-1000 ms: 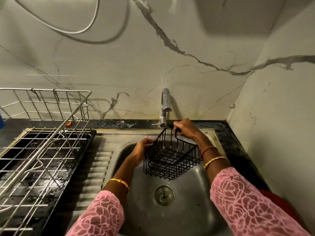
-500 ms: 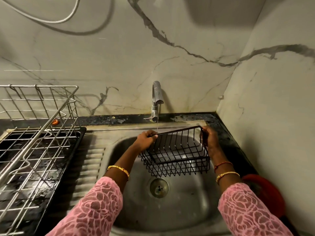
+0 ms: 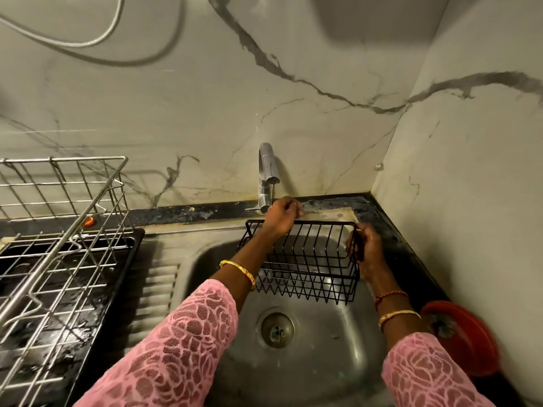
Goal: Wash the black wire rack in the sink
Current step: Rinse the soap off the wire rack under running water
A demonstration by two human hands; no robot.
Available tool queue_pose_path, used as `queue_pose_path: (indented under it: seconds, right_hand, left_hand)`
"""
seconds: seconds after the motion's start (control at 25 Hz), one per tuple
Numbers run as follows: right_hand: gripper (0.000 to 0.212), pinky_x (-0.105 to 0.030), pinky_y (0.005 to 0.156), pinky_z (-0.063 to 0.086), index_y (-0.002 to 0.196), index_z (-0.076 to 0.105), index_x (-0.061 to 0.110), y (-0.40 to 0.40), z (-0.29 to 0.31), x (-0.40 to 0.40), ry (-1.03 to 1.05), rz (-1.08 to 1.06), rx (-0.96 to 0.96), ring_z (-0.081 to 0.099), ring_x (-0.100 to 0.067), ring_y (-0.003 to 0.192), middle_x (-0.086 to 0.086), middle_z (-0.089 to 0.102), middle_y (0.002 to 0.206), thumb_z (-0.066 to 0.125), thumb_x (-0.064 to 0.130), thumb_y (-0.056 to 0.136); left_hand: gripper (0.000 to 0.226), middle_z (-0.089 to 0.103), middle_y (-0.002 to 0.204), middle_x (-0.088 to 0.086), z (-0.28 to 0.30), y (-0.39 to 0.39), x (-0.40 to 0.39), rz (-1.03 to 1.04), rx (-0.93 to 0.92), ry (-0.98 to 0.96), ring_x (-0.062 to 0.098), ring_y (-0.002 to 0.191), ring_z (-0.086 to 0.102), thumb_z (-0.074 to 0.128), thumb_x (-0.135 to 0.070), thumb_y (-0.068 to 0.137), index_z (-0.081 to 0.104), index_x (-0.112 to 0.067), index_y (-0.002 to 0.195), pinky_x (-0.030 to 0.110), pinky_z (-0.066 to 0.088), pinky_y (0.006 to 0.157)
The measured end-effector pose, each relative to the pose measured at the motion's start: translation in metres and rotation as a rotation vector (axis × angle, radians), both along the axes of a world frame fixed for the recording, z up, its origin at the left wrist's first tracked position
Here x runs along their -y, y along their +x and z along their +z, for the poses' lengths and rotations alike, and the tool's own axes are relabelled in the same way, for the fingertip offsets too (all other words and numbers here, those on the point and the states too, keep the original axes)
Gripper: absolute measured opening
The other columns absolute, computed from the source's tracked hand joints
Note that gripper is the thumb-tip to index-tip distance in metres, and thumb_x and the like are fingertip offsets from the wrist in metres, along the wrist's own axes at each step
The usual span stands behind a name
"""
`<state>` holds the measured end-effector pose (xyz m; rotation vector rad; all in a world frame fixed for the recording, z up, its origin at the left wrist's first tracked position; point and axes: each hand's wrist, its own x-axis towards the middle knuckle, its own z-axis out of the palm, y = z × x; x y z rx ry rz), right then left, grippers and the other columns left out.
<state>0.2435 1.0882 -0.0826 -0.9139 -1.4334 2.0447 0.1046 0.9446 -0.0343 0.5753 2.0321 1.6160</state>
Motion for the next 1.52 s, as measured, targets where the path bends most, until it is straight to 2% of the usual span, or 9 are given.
queue_pose_path:
  seconds: [0.12,0.2,0.36,0.56,0.92,1.08,1.28,1.4,1.52]
  right_hand:
    - [0.038,-0.024,0.050,0.024,0.059,0.053,0.020,0.003,-0.002,0.004,0.022,-0.017,0.026,0.037,-0.014,0.046,0.008,0.046,0.043,0.043,0.035,0.092]
    - [0.037,-0.025,0.050,0.024,0.059,0.053,0.019,0.005,-0.004,0.004,0.019,-0.017,0.008,0.036,-0.015,0.046,0.007,0.047,0.044,0.044,0.036,0.091]
    - [0.035,-0.025,0.049,0.025,0.058,0.055,0.022,0.004,-0.006,0.003,0.055,0.056,-0.002,0.037,-0.013,0.045,0.007,0.046,0.047,0.049,0.042,0.087]
    - [0.032,-0.026,0.050,0.025,0.055,0.058,0.021,-0.001,-0.011,0.008,0.077,0.083,0.039,0.036,-0.017,0.047,0.001,0.045,0.050,0.057,0.050,0.069]
    - [0.036,-0.023,0.048,0.025,0.058,0.054,0.019,0.002,-0.006,0.015,0.107,0.093,0.090,0.035,-0.017,0.043,0.001,0.044,0.047,0.051,0.036,0.089]
    - [0.037,-0.018,0.040,0.024,0.057,0.050,0.020,-0.001,-0.003,0.017,0.099,0.118,0.087,0.035,-0.010,0.037,0.006,0.044,0.043,0.047,0.037,0.090]
    - [0.036,-0.021,0.042,0.022,0.048,0.052,0.022,-0.003,-0.014,0.010,0.071,0.138,0.033,0.032,-0.012,0.041,0.007,0.042,0.044,0.052,0.047,0.074]
    - [0.036,-0.026,0.049,0.023,0.049,0.055,0.022,-0.002,-0.018,0.009,0.041,0.104,0.021,0.036,-0.013,0.046,0.007,0.045,0.045,0.052,0.045,0.076]
    - [0.039,-0.027,0.050,0.019,0.053,0.054,0.022,-0.003,-0.017,0.015,0.012,0.104,0.027,0.035,-0.009,0.042,0.009,0.045,0.044,0.045,0.035,0.089]
  left_hand:
    - [0.030,0.066,0.073,0.008,0.019,-0.012,-0.008,0.111,0.673,0.448,0.019,0.069,0.064,0.033,-0.012,0.100,0.057,-0.009,0.082,0.032,0.052,0.074]
    - [0.033,0.069,0.069,0.009,0.023,-0.025,-0.005,0.173,0.898,0.639,0.021,0.065,0.069,0.033,-0.018,0.099,0.059,-0.007,0.083,0.032,0.055,0.070]
    - [0.032,0.068,0.067,0.011,0.018,-0.033,-0.003,0.268,0.947,0.693,0.022,0.057,0.069,0.035,-0.020,0.100,0.059,-0.006,0.084,0.029,0.057,0.057]
    - [0.020,0.061,0.078,0.014,0.024,-0.036,-0.013,0.476,0.988,0.859,0.021,0.070,0.061,0.037,-0.013,0.099,0.053,-0.002,0.096,0.028,0.052,0.069]
    - [0.035,0.054,0.072,0.009,0.018,-0.052,0.001,0.833,1.128,1.081,0.014,0.061,0.053,0.028,-0.010,0.100,0.051,-0.004,0.074,0.021,0.051,0.069]
    - [0.033,0.053,0.077,0.012,0.016,-0.042,0.011,0.542,1.093,0.806,0.017,0.069,0.054,0.028,-0.017,0.101,0.052,-0.003,0.084,0.027,0.052,0.079]
    - [0.018,0.062,0.089,0.009,0.008,-0.008,0.052,0.057,0.508,0.107,0.017,0.083,0.059,0.042,-0.009,0.098,0.060,-0.005,0.098,0.024,0.051,0.075]
    - [0.019,0.061,0.101,0.006,-0.011,0.000,0.087,0.179,0.090,-0.140,0.013,0.086,0.057,0.048,-0.020,0.097,0.060,-0.011,0.109,0.025,0.050,0.072]
    - [0.062,0.033,0.145,0.020,-0.037,0.009,0.112,0.410,0.044,-0.486,0.035,0.132,0.035,0.056,-0.050,0.089,0.039,-0.015,0.138,0.053,0.036,0.106]
